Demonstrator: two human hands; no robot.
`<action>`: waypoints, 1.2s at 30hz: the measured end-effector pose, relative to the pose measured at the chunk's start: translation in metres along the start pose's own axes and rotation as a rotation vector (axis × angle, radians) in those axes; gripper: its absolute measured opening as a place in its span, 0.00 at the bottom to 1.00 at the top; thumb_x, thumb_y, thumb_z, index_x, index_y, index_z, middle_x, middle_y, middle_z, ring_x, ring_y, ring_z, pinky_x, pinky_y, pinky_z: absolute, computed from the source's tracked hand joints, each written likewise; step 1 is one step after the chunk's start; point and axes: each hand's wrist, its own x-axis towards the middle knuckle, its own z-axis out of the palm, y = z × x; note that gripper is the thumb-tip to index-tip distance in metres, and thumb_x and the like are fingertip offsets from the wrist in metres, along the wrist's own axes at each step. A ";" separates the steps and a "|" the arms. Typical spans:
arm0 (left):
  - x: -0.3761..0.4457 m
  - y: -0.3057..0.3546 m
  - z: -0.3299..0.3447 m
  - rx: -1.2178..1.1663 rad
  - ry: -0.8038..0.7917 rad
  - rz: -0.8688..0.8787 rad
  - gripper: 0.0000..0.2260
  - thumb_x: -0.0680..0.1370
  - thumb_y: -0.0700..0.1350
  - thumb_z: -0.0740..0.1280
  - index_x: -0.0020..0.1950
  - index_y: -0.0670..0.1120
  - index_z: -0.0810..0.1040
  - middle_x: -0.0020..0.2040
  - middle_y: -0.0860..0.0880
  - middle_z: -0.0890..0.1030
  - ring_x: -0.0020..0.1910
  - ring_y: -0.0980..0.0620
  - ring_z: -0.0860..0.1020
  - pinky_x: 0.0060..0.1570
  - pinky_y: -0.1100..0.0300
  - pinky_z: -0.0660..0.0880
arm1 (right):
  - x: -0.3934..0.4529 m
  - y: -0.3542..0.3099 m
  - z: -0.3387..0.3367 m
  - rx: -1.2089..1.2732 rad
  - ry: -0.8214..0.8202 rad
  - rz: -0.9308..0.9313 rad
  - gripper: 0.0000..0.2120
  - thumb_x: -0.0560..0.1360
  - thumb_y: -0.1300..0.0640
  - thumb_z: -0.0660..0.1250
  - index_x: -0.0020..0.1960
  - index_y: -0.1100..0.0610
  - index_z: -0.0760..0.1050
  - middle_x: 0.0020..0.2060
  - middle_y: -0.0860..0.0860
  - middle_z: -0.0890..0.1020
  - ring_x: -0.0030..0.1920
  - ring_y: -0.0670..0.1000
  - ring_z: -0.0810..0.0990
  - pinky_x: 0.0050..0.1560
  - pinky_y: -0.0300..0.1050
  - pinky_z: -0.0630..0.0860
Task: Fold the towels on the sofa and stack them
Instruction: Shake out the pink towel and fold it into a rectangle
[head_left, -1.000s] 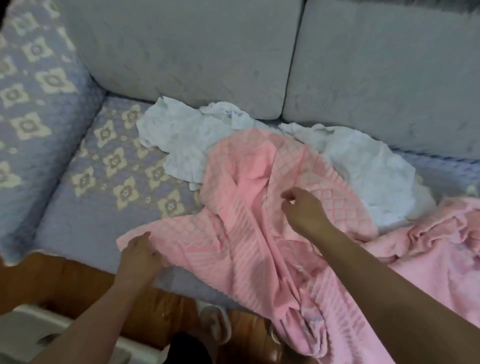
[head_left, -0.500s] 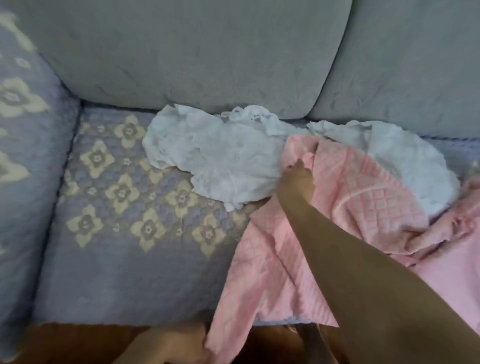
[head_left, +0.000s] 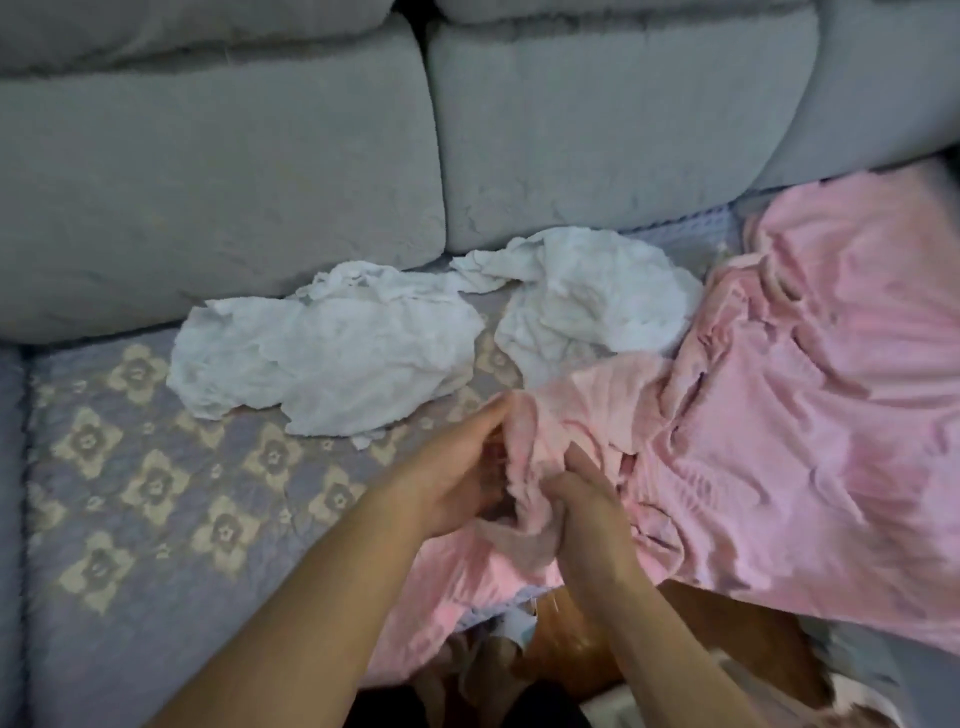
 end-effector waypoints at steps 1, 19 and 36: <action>-0.006 -0.003 0.012 -0.075 -0.019 -0.074 0.24 0.79 0.62 0.65 0.54 0.41 0.82 0.44 0.42 0.83 0.41 0.46 0.83 0.43 0.54 0.79 | -0.014 -0.006 0.003 -0.031 -0.054 -0.026 0.16 0.77 0.70 0.59 0.49 0.55 0.81 0.43 0.55 0.84 0.45 0.53 0.84 0.39 0.45 0.81; -0.207 0.093 0.022 -0.259 -0.128 0.503 0.13 0.79 0.37 0.58 0.60 0.36 0.77 0.56 0.34 0.81 0.55 0.38 0.82 0.60 0.42 0.78 | -0.154 0.005 0.070 -0.893 0.712 -0.485 0.25 0.70 0.66 0.66 0.65 0.51 0.72 0.57 0.50 0.74 0.57 0.53 0.73 0.56 0.47 0.74; -0.247 0.086 -0.241 1.582 0.671 0.241 0.21 0.76 0.51 0.66 0.66 0.43 0.77 0.65 0.39 0.80 0.62 0.41 0.79 0.60 0.52 0.76 | -0.302 0.072 0.106 -0.613 0.780 -0.332 0.11 0.80 0.62 0.61 0.48 0.47 0.76 0.43 0.44 0.81 0.42 0.42 0.77 0.41 0.31 0.69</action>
